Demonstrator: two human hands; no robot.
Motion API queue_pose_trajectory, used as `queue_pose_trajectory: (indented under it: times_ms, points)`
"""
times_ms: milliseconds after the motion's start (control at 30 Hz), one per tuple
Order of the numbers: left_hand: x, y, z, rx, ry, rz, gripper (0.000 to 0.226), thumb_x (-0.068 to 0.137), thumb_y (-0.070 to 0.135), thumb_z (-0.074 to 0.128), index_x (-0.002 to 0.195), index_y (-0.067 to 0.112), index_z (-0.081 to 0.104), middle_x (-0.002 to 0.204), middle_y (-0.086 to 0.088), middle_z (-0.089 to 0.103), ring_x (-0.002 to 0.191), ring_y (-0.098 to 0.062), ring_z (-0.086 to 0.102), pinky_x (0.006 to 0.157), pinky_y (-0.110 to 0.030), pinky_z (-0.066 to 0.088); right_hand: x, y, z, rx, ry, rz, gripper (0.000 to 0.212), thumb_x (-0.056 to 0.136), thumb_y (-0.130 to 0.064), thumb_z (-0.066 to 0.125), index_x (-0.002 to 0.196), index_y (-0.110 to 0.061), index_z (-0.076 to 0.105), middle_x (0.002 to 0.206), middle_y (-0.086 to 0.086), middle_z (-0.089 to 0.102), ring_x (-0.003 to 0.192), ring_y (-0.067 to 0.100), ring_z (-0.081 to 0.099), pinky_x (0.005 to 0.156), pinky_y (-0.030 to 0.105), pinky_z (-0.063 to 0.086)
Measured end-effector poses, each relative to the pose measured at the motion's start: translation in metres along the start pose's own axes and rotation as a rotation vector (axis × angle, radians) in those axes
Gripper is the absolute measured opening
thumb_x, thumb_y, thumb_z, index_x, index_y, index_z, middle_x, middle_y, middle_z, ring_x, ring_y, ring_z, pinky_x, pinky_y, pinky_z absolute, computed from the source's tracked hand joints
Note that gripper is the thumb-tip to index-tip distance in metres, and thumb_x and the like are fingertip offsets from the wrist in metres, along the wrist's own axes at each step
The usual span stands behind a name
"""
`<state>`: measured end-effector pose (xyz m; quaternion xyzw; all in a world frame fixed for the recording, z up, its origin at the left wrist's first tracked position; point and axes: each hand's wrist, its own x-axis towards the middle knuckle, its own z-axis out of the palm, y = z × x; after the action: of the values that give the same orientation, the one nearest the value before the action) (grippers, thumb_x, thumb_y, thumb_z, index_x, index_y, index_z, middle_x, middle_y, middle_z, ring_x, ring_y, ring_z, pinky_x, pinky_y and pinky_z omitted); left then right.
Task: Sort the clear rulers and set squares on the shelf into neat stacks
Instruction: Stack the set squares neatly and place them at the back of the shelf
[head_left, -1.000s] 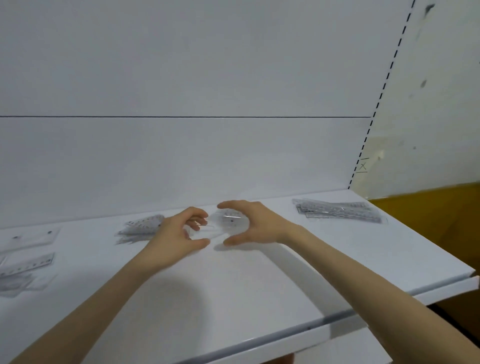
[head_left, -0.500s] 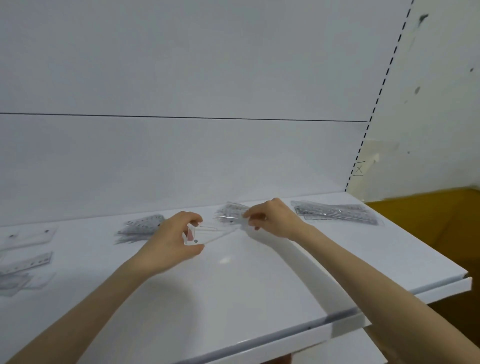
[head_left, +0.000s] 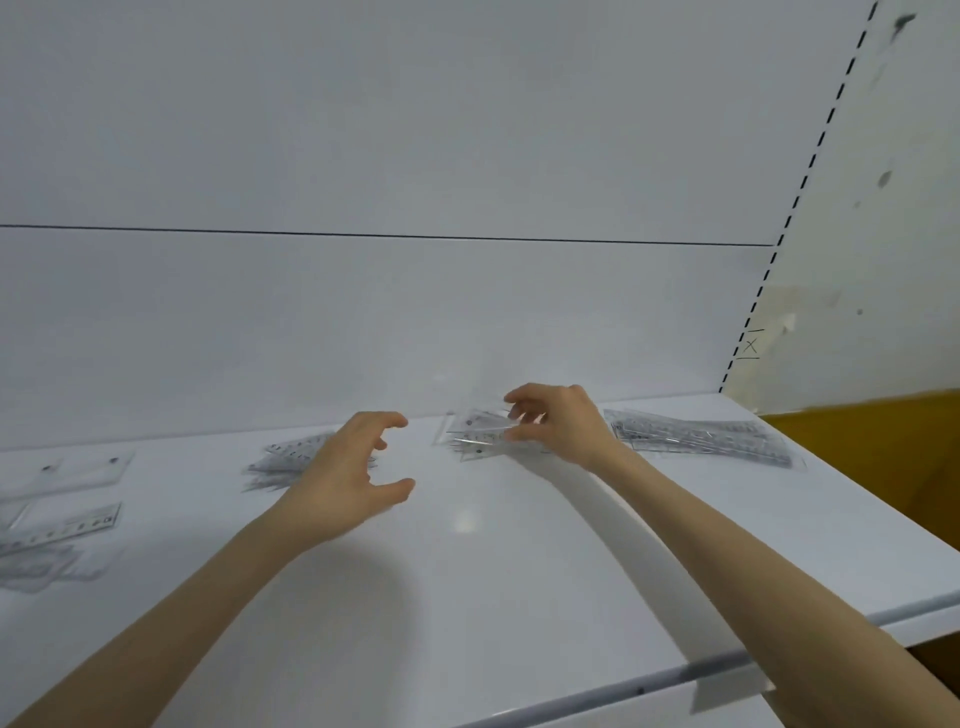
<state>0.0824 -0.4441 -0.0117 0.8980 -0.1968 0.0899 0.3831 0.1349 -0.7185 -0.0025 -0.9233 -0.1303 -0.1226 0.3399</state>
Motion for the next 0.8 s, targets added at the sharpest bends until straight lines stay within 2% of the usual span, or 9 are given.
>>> queue_pose_trajectory:
  times_ms: [67, 133, 267, 367, 467, 533, 633, 700, 800]
  points:
    - [-0.003, -0.009, -0.006, 0.034, -0.035, 0.007, 0.040, 0.079, 0.026, 0.072, 0.105, 0.045, 0.047, 0.116, 0.026, 0.045, 0.106, 0.009, 0.045, 0.073, -0.012, 0.039, 0.010, 0.012, -0.002, -0.032, -0.013, 0.083, 0.044, 0.070, -0.032, 0.084, 0.108, -0.018, 0.068, 0.092, -0.009, 0.070, 0.095, 0.009, 0.065, 0.084, 0.029, 0.050]
    - [-0.007, -0.015, -0.013, 0.118, -0.084, 0.027, 0.032, 0.073, 0.043, 0.064, 0.100, 0.045, 0.047, 0.113, 0.026, 0.047, 0.106, 0.006, 0.044, 0.078, -0.009, 0.036, 0.016, 0.020, 0.001, -0.037, -0.057, 0.111, 0.045, 0.072, -0.034, 0.083, 0.111, -0.018, 0.068, 0.105, -0.006, 0.070, 0.107, 0.010, 0.062, 0.093, 0.030, 0.047]
    - [-0.013, -0.019, -0.021, 0.332, -0.146, 0.065, 0.046, 0.065, 0.056, 0.047, 0.104, 0.033, 0.056, 0.107, 0.024, 0.051, 0.105, 0.001, 0.040, 0.086, 0.002, 0.024, 0.016, 0.023, 0.008, -0.067, -0.161, 0.145, 0.039, 0.082, -0.037, 0.074, 0.116, -0.018, 0.068, 0.122, -0.003, 0.065, 0.120, 0.015, 0.052, 0.090, 0.024, 0.039]
    - [-0.015, -0.018, -0.022, 0.381, -0.135, 0.090, 0.062, 0.061, 0.065, 0.034, 0.106, 0.031, 0.059, 0.108, 0.022, 0.052, 0.109, 0.000, 0.040, 0.088, -0.008, 0.028, 0.008, 0.020, 0.007, -0.053, -0.164, 0.146, 0.049, 0.083, -0.045, 0.070, 0.125, -0.022, 0.061, 0.129, -0.006, 0.060, 0.127, 0.013, 0.046, 0.096, 0.026, 0.036]
    - [-0.014, -0.014, -0.018, 0.392, -0.165, 0.092, 0.061, 0.062, 0.066, 0.031, 0.105, 0.032, 0.058, 0.109, 0.020, 0.053, 0.111, -0.004, 0.043, 0.096, -0.024, 0.036, -0.006, 0.010, -0.002, -0.080, -0.137, 0.103, 0.058, 0.081, -0.048, 0.070, 0.133, -0.026, 0.055, 0.136, -0.006, 0.055, 0.129, 0.014, 0.044, 0.101, 0.031, 0.038]
    - [-0.015, -0.008, -0.013, 0.402, -0.183, 0.102, 0.061, 0.063, 0.066, 0.029, 0.106, 0.033, 0.057, 0.111, 0.021, 0.053, 0.111, -0.005, 0.044, 0.097, -0.029, 0.038, -0.018, 0.001, -0.010, -0.187, -0.135, 0.009, 0.057, 0.083, -0.046, 0.069, 0.134, -0.026, 0.053, 0.136, -0.008, 0.054, 0.129, 0.016, 0.044, 0.100, 0.031, 0.036]
    - [-0.019, 0.002, -0.007, 0.492, -0.188, 0.155, 0.067, 0.065, 0.064, 0.021, 0.111, 0.032, 0.056, 0.114, 0.021, 0.053, 0.111, -0.006, 0.045, 0.093, -0.028, 0.038, -0.035, -0.012, -0.018, -0.379, -0.142, -0.106, 0.053, 0.086, -0.040, 0.065, 0.134, -0.026, 0.050, 0.139, -0.010, 0.050, 0.129, 0.015, 0.040, 0.097, 0.030, 0.034]
    - [-0.025, 0.004, -0.007, 0.561, -0.170, 0.195, 0.066, 0.069, 0.062, 0.020, 0.114, 0.030, 0.057, 0.117, 0.018, 0.054, 0.111, -0.008, 0.047, 0.085, -0.024, 0.038, -0.043, -0.021, -0.017, -0.443, -0.148, -0.139, 0.053, 0.086, -0.040, 0.063, 0.135, -0.027, 0.048, 0.139, -0.010, 0.049, 0.127, 0.014, 0.042, 0.092, 0.030, 0.037]
    - [-0.042, -0.002, -0.021, 0.567, -0.125, 0.121, 0.037, 0.087, 0.048, 0.043, 0.116, 0.029, 0.057, 0.122, 0.017, 0.054, 0.113, -0.009, 0.049, 0.079, -0.023, 0.037, -0.049, -0.042, -0.003, -0.464, -0.140, -0.204, 0.055, 0.087, -0.041, 0.061, 0.137, -0.028, 0.045, 0.137, -0.009, 0.050, 0.123, 0.012, 0.047, 0.091, 0.031, 0.041]
